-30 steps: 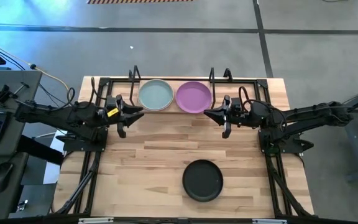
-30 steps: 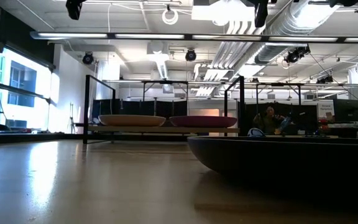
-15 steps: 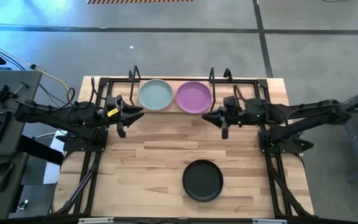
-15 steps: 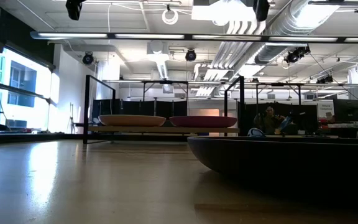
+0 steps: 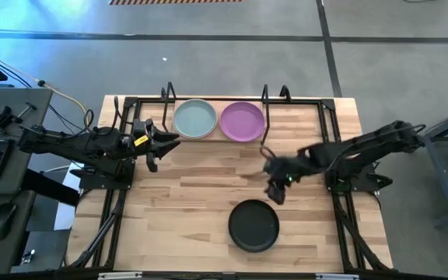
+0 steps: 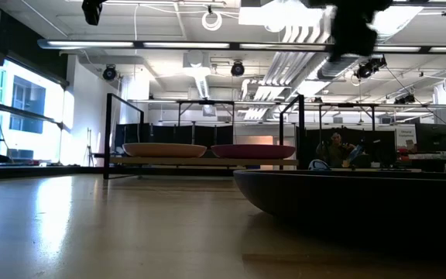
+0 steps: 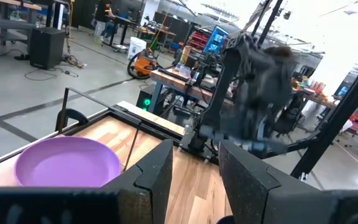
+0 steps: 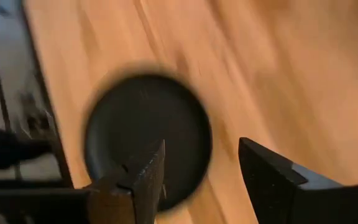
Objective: Place and stack plates onto a shelf
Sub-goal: Stack the black plate on top of the purple plate on the shelf
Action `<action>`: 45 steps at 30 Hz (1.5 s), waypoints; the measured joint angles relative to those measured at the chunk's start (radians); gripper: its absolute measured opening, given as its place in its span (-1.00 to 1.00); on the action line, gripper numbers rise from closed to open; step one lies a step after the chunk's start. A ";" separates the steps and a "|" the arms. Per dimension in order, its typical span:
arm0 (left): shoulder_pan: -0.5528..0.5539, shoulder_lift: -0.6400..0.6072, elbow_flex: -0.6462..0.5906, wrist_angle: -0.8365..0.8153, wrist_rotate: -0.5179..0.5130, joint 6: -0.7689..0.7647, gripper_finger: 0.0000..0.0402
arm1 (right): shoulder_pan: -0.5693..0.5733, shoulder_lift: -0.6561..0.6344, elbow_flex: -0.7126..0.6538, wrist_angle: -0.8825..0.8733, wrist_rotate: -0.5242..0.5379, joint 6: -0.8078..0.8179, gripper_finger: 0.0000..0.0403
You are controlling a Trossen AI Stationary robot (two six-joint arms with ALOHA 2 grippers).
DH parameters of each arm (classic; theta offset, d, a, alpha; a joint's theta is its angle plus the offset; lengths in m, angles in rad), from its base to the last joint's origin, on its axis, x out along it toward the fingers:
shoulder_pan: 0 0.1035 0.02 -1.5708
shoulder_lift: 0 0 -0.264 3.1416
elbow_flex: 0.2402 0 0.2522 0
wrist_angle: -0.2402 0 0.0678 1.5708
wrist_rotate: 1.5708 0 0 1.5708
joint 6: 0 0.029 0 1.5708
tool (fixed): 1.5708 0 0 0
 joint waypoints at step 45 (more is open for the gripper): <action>0.000 0.000 0.001 -0.007 -0.001 0.000 -0.39 | 0.183 0.336 -0.165 0.244 -0.112 0.432 -0.99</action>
